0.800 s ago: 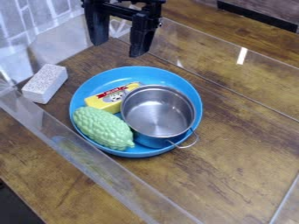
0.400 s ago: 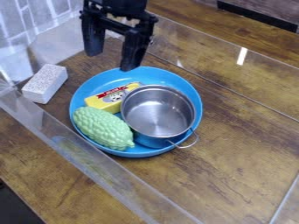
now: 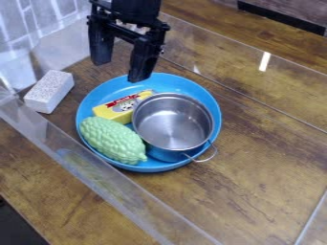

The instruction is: Remove the yellow brick from inside the blue tray and put it on the table

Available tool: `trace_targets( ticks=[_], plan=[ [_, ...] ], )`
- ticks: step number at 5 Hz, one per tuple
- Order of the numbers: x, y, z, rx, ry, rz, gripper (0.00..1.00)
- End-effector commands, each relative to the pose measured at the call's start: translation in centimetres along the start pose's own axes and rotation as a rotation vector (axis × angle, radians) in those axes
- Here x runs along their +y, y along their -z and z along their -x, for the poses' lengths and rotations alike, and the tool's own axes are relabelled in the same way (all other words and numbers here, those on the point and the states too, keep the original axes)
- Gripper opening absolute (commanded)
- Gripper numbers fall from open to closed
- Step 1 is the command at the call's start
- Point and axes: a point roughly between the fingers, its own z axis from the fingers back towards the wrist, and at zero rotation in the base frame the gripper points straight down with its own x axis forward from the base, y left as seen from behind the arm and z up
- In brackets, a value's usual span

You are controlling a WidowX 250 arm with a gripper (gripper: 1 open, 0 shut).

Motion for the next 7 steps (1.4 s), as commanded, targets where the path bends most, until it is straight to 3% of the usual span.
trace_targets(
  ticks=[1, 2, 3, 7],
  plan=[
    [0.6, -3.6, 0.0, -0.117, -0.017, 0.002, 1.0],
    [0.7, -4.5, 0.3, -0.139, -0.012, 0.007, 1.0],
    [0.7, -4.3, 0.3, -0.126, 0.005, 0.006, 1.0],
    [1.1, -2.4, -0.7, -0.08, 0.063, 0.05, 1.0]
  ],
)
